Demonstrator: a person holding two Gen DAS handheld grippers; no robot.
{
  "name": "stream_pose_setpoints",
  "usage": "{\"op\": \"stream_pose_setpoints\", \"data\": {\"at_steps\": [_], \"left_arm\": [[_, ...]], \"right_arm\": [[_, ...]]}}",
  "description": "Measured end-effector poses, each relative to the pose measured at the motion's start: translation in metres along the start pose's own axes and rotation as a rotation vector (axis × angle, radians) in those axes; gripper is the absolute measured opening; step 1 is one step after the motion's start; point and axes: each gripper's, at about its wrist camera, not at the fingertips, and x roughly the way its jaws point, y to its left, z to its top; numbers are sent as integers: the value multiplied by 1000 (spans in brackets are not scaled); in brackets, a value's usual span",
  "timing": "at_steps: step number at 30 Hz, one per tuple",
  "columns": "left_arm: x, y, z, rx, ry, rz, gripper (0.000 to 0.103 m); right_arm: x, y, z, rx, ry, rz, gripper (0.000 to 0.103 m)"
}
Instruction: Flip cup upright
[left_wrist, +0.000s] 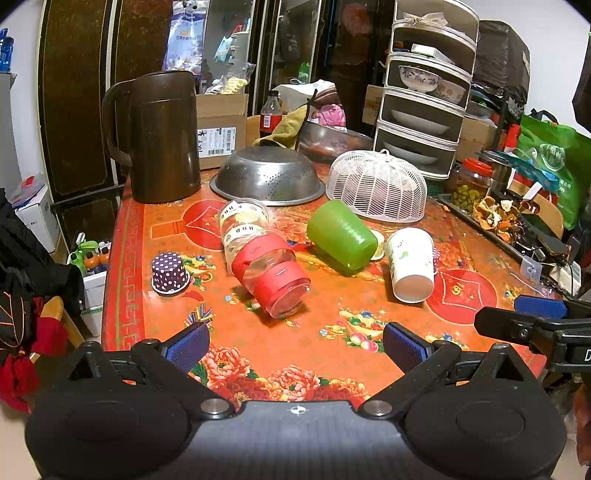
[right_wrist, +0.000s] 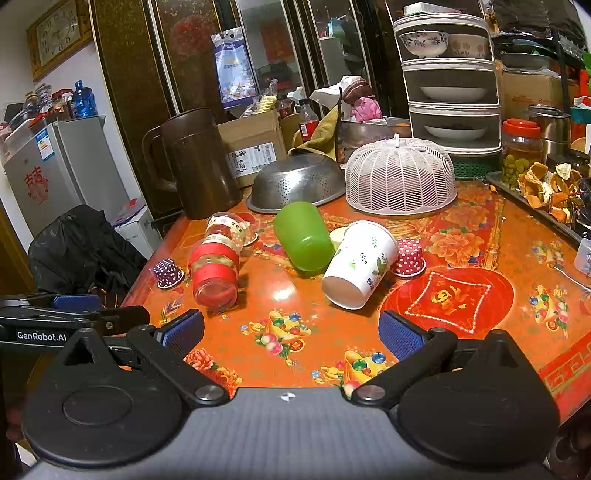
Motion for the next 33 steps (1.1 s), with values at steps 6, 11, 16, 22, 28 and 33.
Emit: {"op": "stream_pose_setpoints", "data": {"at_steps": [6, 11, 16, 22, 28, 33], "left_arm": [[2, 0, 0, 2, 9, 7, 101], [6, 1, 1, -7, 20, 15, 101], [10, 4, 8, -4, 42, 18, 101], [36, 24, 66, -17, 133, 57, 101], [115, 40, 120, -69, 276, 93, 94], [173, 51, 133, -132, 371, 131, 85]], "right_arm": [[0, -1, -1, 1, 2, 1, 102], [0, -3, -1, 0, 8, 2, 102], [2, -4, -1, -1, 17, 6, 102], [3, -13, -1, -5, 28, 22, 102], [9, -24, 3, 11, 39, 46, 102], [7, -38, 4, 38, 40, 52, 102]]}}
